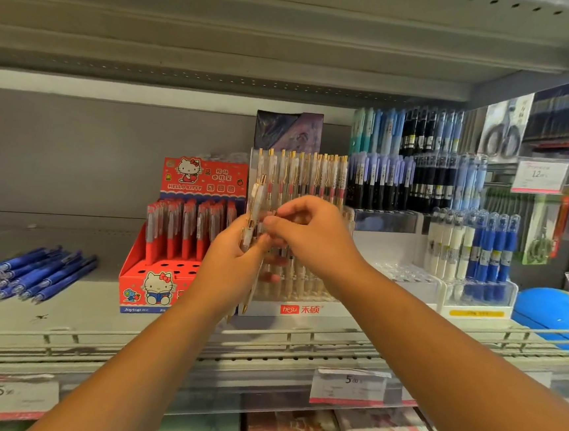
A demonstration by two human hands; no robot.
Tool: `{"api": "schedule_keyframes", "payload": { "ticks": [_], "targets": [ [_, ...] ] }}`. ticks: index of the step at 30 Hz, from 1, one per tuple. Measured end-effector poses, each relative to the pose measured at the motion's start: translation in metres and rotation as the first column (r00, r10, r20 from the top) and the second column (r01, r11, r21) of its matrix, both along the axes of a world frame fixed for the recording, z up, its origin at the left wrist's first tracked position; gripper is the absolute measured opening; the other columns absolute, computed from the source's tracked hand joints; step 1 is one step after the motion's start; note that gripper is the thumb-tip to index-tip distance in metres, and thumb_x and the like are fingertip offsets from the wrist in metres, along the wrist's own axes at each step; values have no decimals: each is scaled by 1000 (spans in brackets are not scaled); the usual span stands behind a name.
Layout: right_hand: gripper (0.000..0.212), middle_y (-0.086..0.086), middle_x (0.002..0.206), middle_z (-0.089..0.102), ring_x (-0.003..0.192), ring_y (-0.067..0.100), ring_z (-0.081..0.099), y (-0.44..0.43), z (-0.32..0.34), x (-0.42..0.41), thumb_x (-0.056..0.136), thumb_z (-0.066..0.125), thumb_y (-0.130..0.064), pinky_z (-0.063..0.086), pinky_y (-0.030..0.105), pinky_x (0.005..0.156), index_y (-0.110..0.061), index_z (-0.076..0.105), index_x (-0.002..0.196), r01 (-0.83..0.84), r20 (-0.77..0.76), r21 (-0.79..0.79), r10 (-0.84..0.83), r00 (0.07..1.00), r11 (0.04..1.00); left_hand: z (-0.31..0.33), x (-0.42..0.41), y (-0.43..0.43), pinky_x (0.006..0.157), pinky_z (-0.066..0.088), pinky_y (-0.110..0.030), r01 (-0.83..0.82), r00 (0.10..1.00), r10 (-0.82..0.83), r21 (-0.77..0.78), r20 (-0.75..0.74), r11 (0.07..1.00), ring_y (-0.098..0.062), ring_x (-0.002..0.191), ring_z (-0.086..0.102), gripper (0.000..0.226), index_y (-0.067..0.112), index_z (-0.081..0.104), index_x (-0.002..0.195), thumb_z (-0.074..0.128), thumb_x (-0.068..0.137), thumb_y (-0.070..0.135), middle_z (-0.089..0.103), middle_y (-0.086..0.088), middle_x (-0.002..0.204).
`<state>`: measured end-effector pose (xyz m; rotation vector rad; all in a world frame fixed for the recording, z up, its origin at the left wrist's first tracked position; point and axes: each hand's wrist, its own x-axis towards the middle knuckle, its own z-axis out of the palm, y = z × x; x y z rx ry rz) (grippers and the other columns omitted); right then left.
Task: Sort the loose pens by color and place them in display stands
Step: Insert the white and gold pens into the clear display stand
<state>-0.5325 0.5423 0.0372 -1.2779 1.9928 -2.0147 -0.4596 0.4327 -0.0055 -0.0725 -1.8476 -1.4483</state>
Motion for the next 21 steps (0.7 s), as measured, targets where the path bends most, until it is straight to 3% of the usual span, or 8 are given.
{"api": "schedule_keyframes", "payload": {
  "ticks": [4,7,9,12,14,19,21],
  "targets": [
    [27,11,88,67,50,2,63,-1,-2,1,81,76,-3,48,17,45,-1,58,101,-9,110,-9,10,994,1000,-1,0,0,61,56,-19,-23,1000,21,-73,-20,997,-6,84,72,30,34,64,111,56,98,8,75,13,94],
    [20,9,85,73,54,7,66,2,-3,-3,82,74,0,50,21,46,-3,59,96,-13,135,-23,16,991,1000,-1,0,0,63,55,-16,-18,1000,17,-91,-11,996,-5,84,72,28,32,63,110,57,97,9,75,14,91],
    [15,2,78,74,61,12,69,5,-3,-7,85,70,2,56,27,50,-5,59,93,-25,143,-40,30,989,999,-2,0,-1,66,58,-21,15,1000,-14,-47,12,999,-8,86,73,24,31,63,111,55,98,13,75,10,93],
    [12,9,84,70,74,20,69,9,-2,-16,85,72,-2,60,30,61,-9,63,90,56,157,-40,-49,986,998,-1,0,-2,67,61,-34,12,999,-12,23,33,1000,-20,87,73,22,24,62,118,51,101,18,75,-3,98],
    [12,10,88,68,83,20,70,11,-2,-21,85,73,-4,62,33,68,-10,64,90,94,180,-51,-83,980,994,-1,-2,-4,71,61,-41,-46,999,46,7,28,999,-25,86,72,19,24,61,115,49,102,20,75,-2,97],
    [9,13,96,69,86,21,70,17,-2,-32,89,66,0,62,32,66,-5,65,97,120,260,-164,-74,963,979,0,-2,-4,61,59,-34,-55,998,55,54,1,997,-22,78,72,13,17,59,104,47,102,23,75,-3,88],
    [9,12,97,67,87,20,69,19,-2,-37,91,63,0,61,30,66,-8,63,96,142,285,-199,-81,955,970,0,0,-4,61,60,-37,-50,998,52,85,-21,995,-24,78,73,15,14,57,101,46,103,24,75,-6,84]
  ]
}}
